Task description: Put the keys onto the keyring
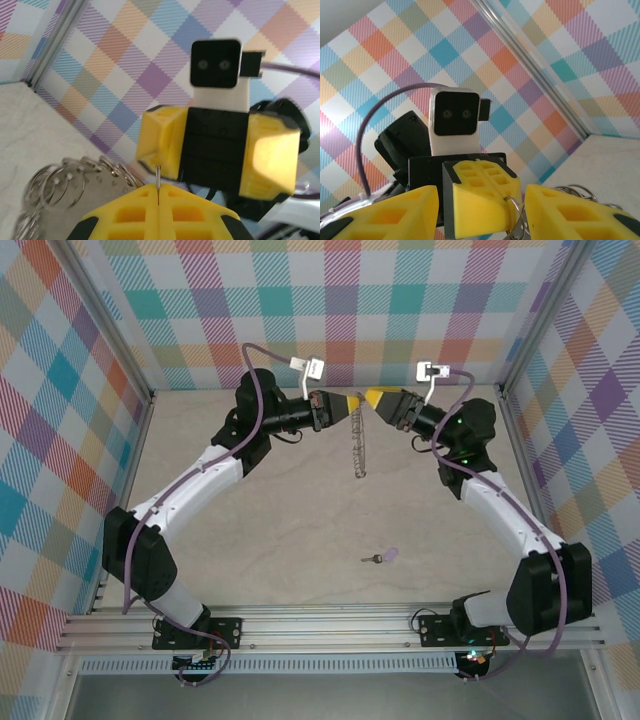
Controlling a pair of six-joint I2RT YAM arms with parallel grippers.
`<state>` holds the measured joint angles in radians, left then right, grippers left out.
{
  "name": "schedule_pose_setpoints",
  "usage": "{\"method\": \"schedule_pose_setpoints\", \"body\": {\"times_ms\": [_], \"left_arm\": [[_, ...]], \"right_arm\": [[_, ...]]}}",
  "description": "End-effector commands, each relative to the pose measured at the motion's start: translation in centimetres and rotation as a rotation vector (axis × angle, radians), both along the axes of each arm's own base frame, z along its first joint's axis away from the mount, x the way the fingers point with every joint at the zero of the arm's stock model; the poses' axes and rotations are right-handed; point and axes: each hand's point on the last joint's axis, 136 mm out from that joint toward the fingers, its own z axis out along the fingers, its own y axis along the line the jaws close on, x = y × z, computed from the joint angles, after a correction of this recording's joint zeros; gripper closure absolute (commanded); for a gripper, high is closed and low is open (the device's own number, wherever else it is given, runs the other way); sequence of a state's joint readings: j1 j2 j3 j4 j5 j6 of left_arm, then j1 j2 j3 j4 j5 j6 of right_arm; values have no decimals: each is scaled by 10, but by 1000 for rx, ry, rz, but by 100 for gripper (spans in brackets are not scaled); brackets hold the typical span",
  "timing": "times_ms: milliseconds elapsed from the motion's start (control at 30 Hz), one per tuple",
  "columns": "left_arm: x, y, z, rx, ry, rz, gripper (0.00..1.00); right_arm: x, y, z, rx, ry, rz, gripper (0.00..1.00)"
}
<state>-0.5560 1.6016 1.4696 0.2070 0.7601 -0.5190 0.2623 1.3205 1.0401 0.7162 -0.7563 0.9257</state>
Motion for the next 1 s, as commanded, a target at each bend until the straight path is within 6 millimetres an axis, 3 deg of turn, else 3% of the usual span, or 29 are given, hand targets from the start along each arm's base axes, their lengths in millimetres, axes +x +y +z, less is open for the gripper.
{"method": "schedule_pose_setpoints", "body": {"times_ms": [0,267,500,967], "left_arm": [[-27,3,18,76,-139,-82,100],[-49,6,3,239,-203,-214,100],[-59,6,-3,274,-203,-291,100],[-67,3,-1,257,-197,-355,100]], "right_arm": [[-6,-6,-5,-80,13,-16,51],[-37,-3,-17,-196,0,78,56],[-63,-2,-12,-235,-60,154,62],[-69,11,-9,-229,-64,258,67]]}}
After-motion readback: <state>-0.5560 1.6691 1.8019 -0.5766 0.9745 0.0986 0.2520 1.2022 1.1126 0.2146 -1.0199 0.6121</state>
